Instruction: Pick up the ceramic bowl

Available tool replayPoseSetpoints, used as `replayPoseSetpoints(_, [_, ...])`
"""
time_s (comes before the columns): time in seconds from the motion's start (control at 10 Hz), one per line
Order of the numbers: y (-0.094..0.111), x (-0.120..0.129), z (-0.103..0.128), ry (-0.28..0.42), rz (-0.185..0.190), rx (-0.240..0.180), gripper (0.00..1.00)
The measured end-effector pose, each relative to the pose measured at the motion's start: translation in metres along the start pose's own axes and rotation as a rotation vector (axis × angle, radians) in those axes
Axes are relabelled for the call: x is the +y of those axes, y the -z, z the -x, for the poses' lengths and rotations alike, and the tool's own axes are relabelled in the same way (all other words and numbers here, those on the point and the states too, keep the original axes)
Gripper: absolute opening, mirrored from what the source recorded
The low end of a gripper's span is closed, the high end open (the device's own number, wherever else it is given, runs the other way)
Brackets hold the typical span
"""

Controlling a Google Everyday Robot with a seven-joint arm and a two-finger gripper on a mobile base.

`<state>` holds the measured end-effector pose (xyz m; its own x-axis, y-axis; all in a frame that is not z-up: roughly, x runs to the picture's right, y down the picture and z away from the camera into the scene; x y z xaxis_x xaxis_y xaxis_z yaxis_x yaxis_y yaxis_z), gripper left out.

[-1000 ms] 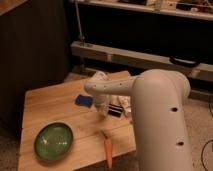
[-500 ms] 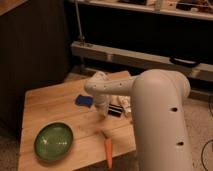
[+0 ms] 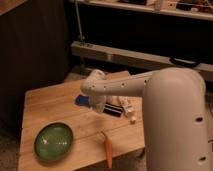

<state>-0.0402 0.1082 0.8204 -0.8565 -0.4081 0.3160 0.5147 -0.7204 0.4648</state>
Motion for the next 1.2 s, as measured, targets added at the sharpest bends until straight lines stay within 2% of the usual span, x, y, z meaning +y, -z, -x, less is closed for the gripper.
replayPoseSetpoints(0.2, [0.042, -0.004, -0.01, -0.092, 0.008, 0.046, 0.0])
replayPoseSetpoints(0.3, [0.057, -0.002, -0.012, -0.155, 0.011, 0.06, 0.01])
replayPoseSetpoints(0.4, [0.067, 0.002, -0.014, -0.208, -0.004, 0.068, 0.07])
replayPoseSetpoints(0.6, [0.071, 0.008, -0.011, -0.254, -0.025, 0.07, 0.12])
replayPoseSetpoints(1.2, [0.071, 0.006, -0.014, -0.252, -0.03, 0.072, 0.12])
